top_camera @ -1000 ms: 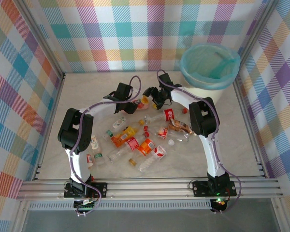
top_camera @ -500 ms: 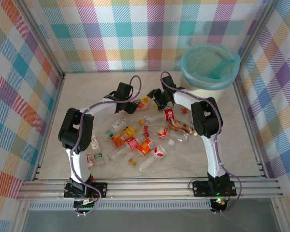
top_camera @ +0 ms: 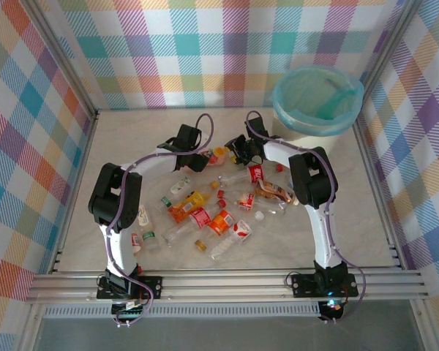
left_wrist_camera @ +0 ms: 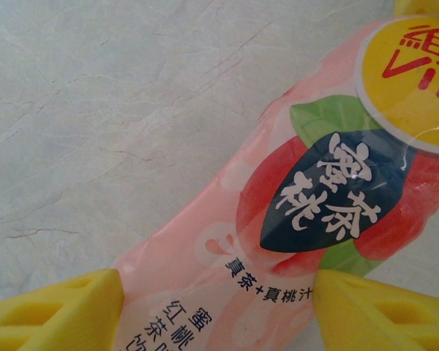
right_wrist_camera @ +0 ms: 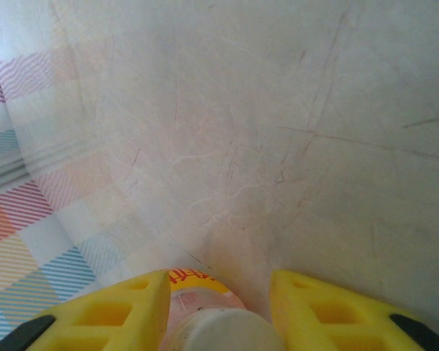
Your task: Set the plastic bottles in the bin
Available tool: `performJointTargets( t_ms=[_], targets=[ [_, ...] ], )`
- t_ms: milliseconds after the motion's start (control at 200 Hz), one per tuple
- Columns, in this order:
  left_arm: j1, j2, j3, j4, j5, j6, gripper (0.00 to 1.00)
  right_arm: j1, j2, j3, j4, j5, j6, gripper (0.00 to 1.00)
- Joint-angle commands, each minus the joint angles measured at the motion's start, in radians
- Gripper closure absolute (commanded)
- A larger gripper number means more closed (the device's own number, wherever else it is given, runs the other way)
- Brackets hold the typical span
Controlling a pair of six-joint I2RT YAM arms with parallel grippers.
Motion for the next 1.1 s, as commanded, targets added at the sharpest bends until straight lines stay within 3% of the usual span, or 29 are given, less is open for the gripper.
performJointTargets(
  t_ms=[0, 175, 625, 890, 1100],
  targets=[
    [-0.006, 0.023, -0.002, -0.105, 0.011, -0.026, 0.31, -0.003, -0.039, -0.013, 0.035, -0.002, 0.032, 0.64],
    [-0.006, -0.051, 0.015, -0.102, -0.003, -0.036, 0.29, -0.002, -0.090, -0.009, 0.043, 0.018, 0.025, 0.80],
    [-0.006, -0.472, 0.069, -0.151, -0.031, -0.126, 0.24, 0.079, -0.239, 0.087, -0.066, 0.156, -0.118, 0.86],
    [-0.005, -0.688, 0.080, -0.208, -0.075, -0.181, 0.23, 0.175, -0.235, 0.375, -0.293, 0.255, -0.365, 0.88],
    [-0.006, -0.730, 0.214, -0.319, -0.077, -0.252, 0.26, 0.199, -0.231, 0.703, -0.556, 0.337, -0.622, 0.89]
  ],
)
